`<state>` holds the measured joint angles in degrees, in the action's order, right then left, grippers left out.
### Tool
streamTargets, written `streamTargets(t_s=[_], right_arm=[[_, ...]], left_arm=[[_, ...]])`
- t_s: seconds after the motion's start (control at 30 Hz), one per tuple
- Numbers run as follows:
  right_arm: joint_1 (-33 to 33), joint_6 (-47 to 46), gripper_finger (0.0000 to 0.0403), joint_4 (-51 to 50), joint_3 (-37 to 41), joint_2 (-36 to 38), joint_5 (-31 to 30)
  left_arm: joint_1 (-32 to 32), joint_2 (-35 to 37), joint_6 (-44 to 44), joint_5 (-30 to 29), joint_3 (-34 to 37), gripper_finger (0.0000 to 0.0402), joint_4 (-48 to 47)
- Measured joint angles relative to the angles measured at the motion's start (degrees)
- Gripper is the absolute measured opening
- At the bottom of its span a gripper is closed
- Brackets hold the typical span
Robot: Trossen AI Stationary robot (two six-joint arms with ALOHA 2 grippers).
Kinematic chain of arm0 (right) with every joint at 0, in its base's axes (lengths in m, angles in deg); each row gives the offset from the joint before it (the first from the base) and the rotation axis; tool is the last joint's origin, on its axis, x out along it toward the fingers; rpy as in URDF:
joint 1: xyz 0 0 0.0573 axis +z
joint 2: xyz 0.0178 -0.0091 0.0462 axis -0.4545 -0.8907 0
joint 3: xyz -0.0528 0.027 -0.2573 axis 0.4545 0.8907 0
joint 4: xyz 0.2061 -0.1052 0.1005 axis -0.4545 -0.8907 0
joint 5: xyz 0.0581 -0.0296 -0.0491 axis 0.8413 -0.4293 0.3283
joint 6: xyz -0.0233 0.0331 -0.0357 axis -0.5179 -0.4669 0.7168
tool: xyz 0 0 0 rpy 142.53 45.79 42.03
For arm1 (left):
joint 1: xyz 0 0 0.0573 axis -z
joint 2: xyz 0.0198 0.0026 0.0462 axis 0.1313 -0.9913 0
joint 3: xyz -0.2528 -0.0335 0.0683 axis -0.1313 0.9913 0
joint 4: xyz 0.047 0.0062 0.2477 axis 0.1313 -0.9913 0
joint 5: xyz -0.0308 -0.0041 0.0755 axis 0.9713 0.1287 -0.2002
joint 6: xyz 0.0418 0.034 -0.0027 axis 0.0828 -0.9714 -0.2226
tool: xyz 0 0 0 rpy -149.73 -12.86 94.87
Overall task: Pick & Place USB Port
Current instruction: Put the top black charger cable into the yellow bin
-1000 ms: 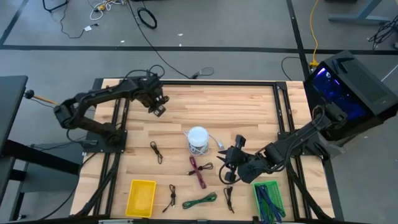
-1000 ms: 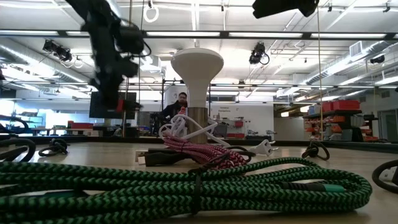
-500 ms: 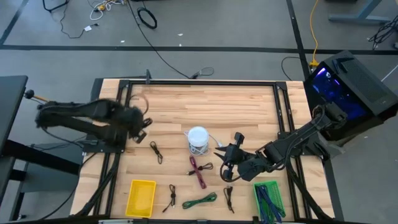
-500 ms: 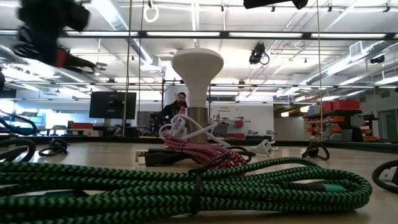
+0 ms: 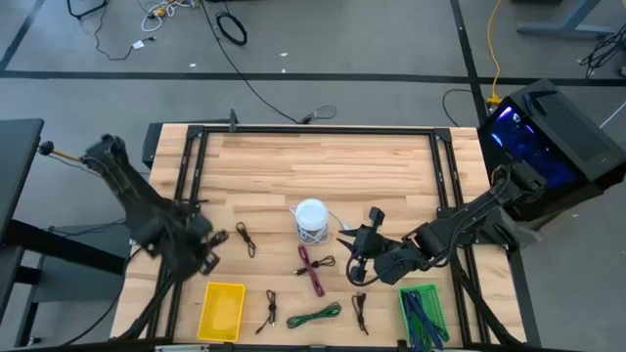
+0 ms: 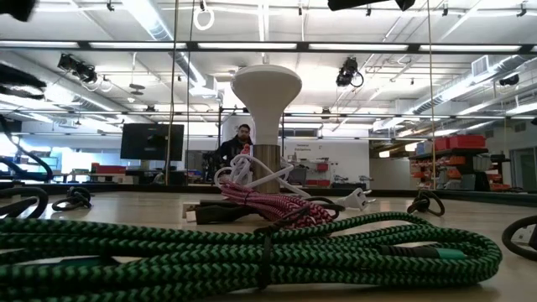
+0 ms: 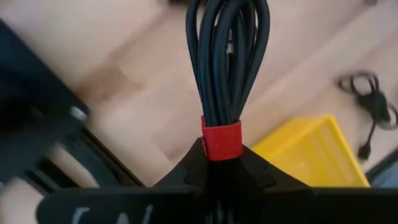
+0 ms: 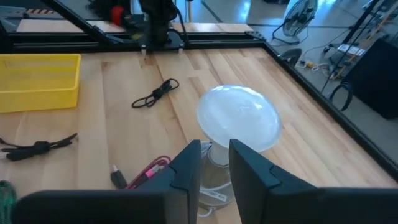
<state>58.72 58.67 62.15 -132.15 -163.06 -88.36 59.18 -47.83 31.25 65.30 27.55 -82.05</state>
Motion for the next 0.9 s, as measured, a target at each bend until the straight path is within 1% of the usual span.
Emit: streamTargets(t_s=[0.17,0.27,0.4,0.6,0.8,0.9], right_arm=[[0.0,0.3,0.0082,1.8,0.0,0.0,-0.8],[0.0,1.6,0.0082,3.6,0.0,0.0,-0.9],[0.0,1.9,0.0082,4.8,0.0,0.0,-0.9],[0.0,1.6,0.0082,5.3,0.0,0.0,-0.9],[0.0,1.5,0.0082,5.6,0.0,0.0,-0.9],[0.0,1.5,0.0082,5.7,0.0,0.0,-0.9]], left_arm=[[8.8,-6.7,9.9,-0.1,0.0,0.0042,6.4],[12.8,-9.5,14.1,-2.4,0.0,0.0042,11.8],[16.2,-12.2,16.6,-5.8,0.0,0.0042,19.7],[18.1,-15.8,18.3,-6.8,0.0,0.0042,27.0],[18.1,-18.9,16.1,-9.4,0.0,0.0042,38.3],[18.1,-20.3,16.2,-9.4,-1.2,0.0042,37.6]])
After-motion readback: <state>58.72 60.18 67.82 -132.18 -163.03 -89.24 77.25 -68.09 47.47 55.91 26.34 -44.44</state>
